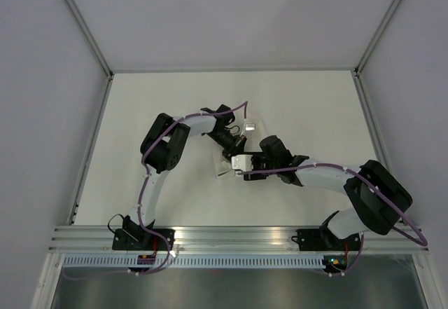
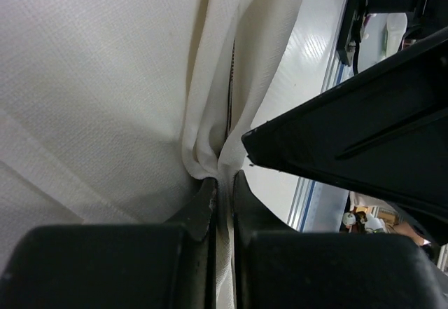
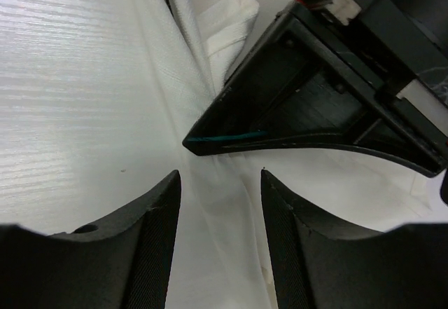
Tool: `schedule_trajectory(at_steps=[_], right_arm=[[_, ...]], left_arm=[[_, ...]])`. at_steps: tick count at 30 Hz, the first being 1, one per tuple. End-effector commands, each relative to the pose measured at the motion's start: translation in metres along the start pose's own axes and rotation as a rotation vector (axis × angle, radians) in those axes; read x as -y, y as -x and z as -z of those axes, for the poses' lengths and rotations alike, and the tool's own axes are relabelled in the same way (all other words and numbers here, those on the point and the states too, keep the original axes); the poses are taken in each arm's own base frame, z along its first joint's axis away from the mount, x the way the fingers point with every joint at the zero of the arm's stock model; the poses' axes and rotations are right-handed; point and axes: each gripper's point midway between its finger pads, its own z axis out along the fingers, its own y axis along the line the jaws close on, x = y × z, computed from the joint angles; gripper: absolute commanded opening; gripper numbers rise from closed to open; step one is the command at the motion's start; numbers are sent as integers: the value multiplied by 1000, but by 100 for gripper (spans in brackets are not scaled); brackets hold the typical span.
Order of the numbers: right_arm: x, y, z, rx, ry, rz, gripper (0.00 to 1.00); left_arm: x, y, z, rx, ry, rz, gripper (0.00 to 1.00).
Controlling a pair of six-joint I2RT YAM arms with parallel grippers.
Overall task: Fold the napkin, place the utensils inside, and roll it up
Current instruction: Roll the napkin with the utensil
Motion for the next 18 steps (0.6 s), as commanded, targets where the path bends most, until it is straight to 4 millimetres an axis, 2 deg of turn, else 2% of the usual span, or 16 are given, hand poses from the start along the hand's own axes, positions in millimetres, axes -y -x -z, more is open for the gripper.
schedule_trajectory(at_steps=[1,4,6,7,11,14,16,17,18], right_arm=[[0,6,-8,27,-1,57,56],[2,5,-13,9,4,77,56],[-4,-2,-17,-21,44,78,57],[-1,2,-19,-19,51,82,56],[-10,-8,-25,-72,121,99,52],[-13,-11,-26,-91,151,94,46],[-12,-10,-27,-97,165,91,36],[-18,-12,-26,-109,193,84,32],[-17,-11,-26,-110,204,88,24]], left_arm=[[-21,-18,-2,-62,47,36,2],[-21,-18,-2,-65,43,38,2],[-21,-19,-3,-67,40,36,2],[-21,-19,-3,-69,42,37,2],[-20,-20,-1,-70,35,37,2],[-19,-21,-1,-72,32,32,2],[-19,-20,1,-67,32,27,3],[-17,-17,3,-59,29,17,8],[-16,-16,5,-53,26,7,11]])
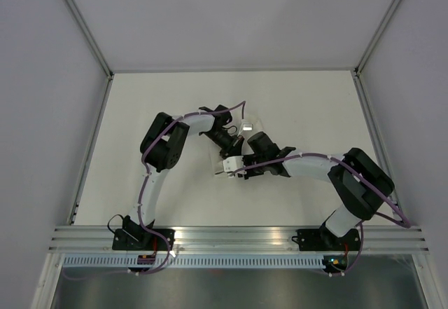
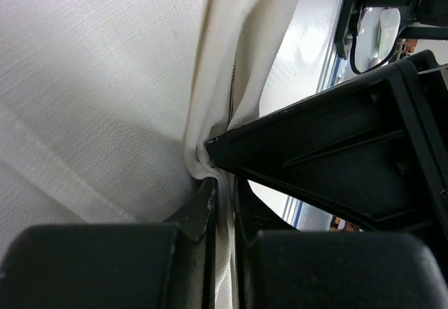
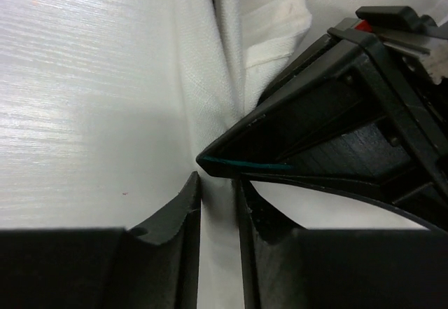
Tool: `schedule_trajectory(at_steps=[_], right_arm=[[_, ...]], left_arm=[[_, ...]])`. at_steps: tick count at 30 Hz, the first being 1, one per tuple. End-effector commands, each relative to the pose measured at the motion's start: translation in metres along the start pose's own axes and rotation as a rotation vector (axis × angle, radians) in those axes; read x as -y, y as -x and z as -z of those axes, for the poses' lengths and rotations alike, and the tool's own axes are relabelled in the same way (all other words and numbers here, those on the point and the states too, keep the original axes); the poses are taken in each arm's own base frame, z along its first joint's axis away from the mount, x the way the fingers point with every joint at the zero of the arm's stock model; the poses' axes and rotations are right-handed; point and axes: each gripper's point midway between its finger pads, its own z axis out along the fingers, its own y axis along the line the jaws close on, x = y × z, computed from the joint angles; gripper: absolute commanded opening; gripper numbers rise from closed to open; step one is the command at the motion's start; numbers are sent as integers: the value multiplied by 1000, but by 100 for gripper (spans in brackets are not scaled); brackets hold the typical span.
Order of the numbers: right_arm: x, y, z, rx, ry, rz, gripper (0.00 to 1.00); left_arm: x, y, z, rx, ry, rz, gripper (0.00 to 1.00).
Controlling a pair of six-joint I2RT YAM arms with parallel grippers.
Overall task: Fold the napkin, place the utensils inside, and roll it up
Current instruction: Roll the napkin with the utensil
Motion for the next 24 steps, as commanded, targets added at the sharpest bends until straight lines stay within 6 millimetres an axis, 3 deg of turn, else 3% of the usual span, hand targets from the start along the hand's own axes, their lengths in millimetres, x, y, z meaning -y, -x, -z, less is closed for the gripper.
schedule_trajectory(at_steps=[1,5,6,10,12,13,15,17,18,20,21,23,24], right_arm=[[-13,-8,-4,-49,102,4,20],[-29,-11,-4,-74,200,-29,13],[-25,-8,-3,-71,206,-30,13],[-42,-10,-1,-88,336,-85,12],[-37,-2,-1,-57,370,-106,11],[-44,-7,2,-71,420,-139,11],[-34,1,3,-38,444,-164,11],[-42,-2,7,-20,530,-231,11],[-31,3,7,0,528,-237,11],[-38,0,11,20,612,-303,11],[-29,4,11,38,614,-312,11],[-35,-2,15,47,694,-384,11],[-26,1,15,69,695,-374,11]], left_arm=[[-9,-4,3,-21,38,-46,17],[5,11,15,29,40,-99,29],[8,15,19,42,41,-105,31],[22,29,33,109,40,-148,36],[32,36,42,143,45,-174,38],[32,34,44,149,59,-166,39],[34,41,50,187,70,-181,40],[35,50,59,237,123,-184,41],[35,53,66,263,136,-184,41],[32,63,78,330,205,-174,41],[30,66,87,364,227,-165,41],[27,66,99,433,280,-98,41],[22,73,109,485,312,-104,41]])
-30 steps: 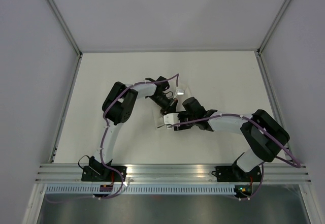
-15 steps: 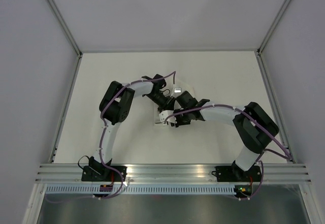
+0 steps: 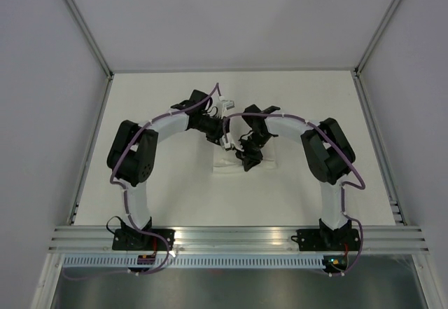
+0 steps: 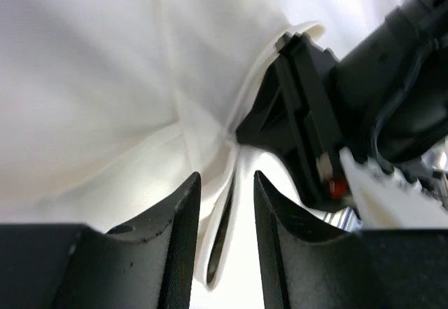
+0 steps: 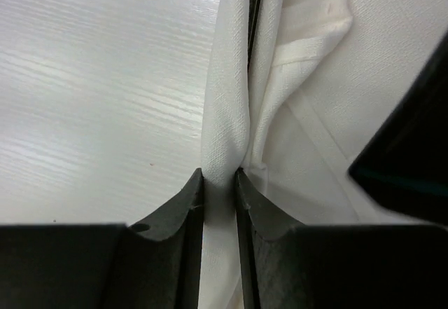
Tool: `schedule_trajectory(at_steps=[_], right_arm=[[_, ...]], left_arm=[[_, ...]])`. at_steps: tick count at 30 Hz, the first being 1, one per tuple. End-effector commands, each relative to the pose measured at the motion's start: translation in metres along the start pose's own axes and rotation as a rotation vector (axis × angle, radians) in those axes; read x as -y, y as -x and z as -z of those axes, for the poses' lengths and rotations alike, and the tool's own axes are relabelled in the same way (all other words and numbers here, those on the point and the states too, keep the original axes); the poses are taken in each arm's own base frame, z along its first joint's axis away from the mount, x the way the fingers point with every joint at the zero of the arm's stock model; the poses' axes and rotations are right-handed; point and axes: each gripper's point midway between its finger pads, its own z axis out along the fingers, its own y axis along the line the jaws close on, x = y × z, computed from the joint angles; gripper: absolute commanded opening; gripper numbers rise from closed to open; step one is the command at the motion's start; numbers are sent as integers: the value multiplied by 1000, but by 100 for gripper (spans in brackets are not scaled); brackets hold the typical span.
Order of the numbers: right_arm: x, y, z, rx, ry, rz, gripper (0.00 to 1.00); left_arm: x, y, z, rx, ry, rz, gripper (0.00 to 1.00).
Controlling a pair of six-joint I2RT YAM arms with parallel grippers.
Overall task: Fold the napkin, place the utensils inside, and roll it up
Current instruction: Roll the napkin with the utensil
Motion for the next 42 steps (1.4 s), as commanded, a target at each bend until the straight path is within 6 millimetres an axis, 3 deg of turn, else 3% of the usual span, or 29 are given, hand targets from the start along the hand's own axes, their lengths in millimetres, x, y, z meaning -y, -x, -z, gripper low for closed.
schedule_trajectory(at_steps=[1,3,4,6,8,9,11,12,13,14,15,17,18,19,20,24,26,30,35,42], right_arm=[[-36,-14,0,36,244,-161,11],[-28,-10,4,72,266,-164,11],[-33,-17,4,71,312,-216,11],[-27,-15,7,94,327,-226,11],[-30,-22,7,97,374,-268,11],[-25,-20,8,108,373,-266,11],[-28,-25,7,111,407,-295,11],[-26,-26,7,112,410,-295,11],[-27,-28,7,114,421,-313,11],[-26,-30,6,115,421,-318,11],[-25,-31,6,114,420,-321,11],[-22,-32,7,120,415,-335,11],[-21,-32,7,122,416,-339,11],[-21,-33,7,124,415,-342,11],[-20,-32,7,121,413,-347,11],[-18,-32,6,123,413,-356,11],[-17,-33,6,122,413,-363,11],[-16,-33,5,120,412,-368,11],[-14,-33,5,119,410,-376,11],[-12,-33,5,118,407,-380,11]], left_arm=[[-14,37,27,202,167,55,41],[-17,37,38,261,232,72,40],[-22,38,42,296,285,91,40],[-15,46,59,377,339,57,40],[-25,44,70,466,428,66,40],[-14,50,79,517,430,24,41],[-17,43,85,575,502,-31,42],[-8,40,79,578,506,-84,43],[-3,40,87,619,569,-177,46],[0,36,84,621,601,-223,47],[9,23,69,596,607,-283,47],[23,28,70,644,664,-430,46],[30,17,56,605,665,-506,45],[28,15,55,585,713,-567,45],[41,14,45,583,704,-626,45],[51,4,25,524,736,-801,48],[55,-4,5,460,730,-873,50],[56,-14,-24,336,757,-1051,51],[48,-27,-56,229,739,-1124,52],[30,-31,-67,173,779,-1174,56]])
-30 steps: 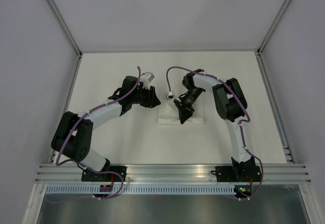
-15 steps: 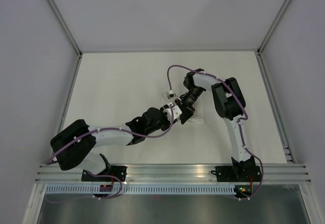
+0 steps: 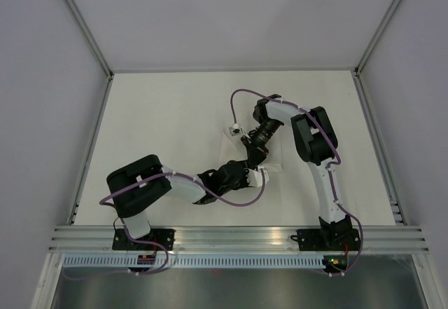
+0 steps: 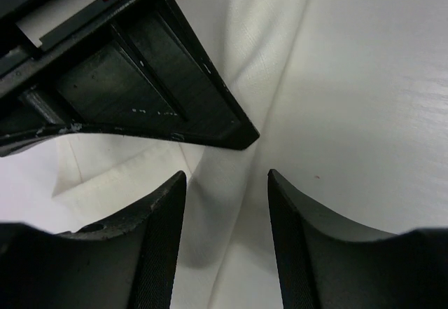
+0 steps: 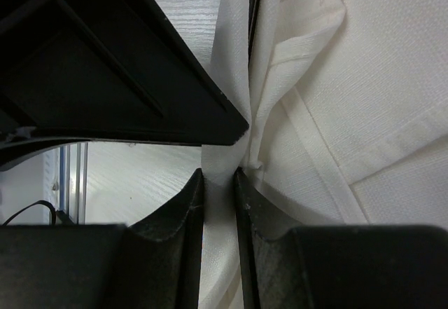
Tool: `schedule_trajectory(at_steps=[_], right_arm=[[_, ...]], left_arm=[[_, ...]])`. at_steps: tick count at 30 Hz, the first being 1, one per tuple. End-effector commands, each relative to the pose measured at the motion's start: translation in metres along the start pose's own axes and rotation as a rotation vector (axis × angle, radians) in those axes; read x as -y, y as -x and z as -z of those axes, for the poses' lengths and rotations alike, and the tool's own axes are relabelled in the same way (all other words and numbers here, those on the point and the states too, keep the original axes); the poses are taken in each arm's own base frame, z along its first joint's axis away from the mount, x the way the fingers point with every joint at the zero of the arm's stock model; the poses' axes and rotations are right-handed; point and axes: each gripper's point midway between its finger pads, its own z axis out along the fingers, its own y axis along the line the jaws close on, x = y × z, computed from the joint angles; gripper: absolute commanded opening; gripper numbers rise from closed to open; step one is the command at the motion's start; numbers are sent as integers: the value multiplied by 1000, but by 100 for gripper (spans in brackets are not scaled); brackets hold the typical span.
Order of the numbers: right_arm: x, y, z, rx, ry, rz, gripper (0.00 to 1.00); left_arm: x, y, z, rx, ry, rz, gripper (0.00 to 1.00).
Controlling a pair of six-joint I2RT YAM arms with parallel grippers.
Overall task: Fold the napkin, place the utensils inside, and roll it up
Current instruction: Roll the napkin with the utensil
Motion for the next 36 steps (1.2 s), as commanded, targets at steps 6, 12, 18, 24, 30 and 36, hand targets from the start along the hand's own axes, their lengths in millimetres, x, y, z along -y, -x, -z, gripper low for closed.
schedule_trajectory(at_steps=[6,12,18,24,30,36], right_arm=[[5,-17,-3,-53,26,-23,11],[5,-17,-3,-55,27,-25,11],[4,-15,-2,-39,11,-28,29],[5,0,16,33,-85,-11,49],[27,27,62,154,-372,2,55],[35,45,128,349,-594,-53,55]], left_arm=[[-5,-7,-16,-36,6,-98,51],[9,-21,-19,-132,-125,6,21],[22,-20,-21,-162,-250,70,2],[34,-15,-20,-176,-393,185,2],[39,-10,-16,-241,-511,271,2],[43,-5,-11,-299,-645,404,2]])
